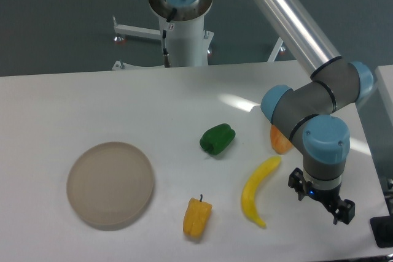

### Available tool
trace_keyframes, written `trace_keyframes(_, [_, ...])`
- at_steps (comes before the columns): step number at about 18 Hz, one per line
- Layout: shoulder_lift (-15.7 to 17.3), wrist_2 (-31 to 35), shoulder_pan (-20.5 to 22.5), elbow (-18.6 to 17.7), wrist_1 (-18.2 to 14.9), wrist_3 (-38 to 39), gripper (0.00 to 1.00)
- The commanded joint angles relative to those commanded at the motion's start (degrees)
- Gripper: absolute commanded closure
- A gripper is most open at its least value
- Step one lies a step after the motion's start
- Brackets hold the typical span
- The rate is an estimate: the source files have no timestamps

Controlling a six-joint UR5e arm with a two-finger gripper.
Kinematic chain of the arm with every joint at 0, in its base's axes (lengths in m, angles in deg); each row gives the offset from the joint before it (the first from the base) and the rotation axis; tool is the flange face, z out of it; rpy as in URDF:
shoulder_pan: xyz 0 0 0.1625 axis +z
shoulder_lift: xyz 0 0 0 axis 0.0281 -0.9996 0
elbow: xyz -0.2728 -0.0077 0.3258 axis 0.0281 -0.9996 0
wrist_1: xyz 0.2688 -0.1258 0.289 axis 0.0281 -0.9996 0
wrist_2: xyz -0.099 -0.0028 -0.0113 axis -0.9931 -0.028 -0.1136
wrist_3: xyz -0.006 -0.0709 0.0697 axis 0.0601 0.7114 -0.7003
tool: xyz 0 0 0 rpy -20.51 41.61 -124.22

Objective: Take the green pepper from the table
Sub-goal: 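Raise the gripper and move it over toward the green pepper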

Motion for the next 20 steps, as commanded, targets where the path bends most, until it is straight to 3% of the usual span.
trace_keyframes(10, [2.6,-0.4,-0.4,-2.4,0.1,0.8,0.0])
trace_keyframes(14, [6.3,-0.5,0.1,-6.9,-0.3,0.8,0.0])
trace_keyframes(20, [16.9,-3.8,2.4,-19.9,-1.6,0.2,0.0])
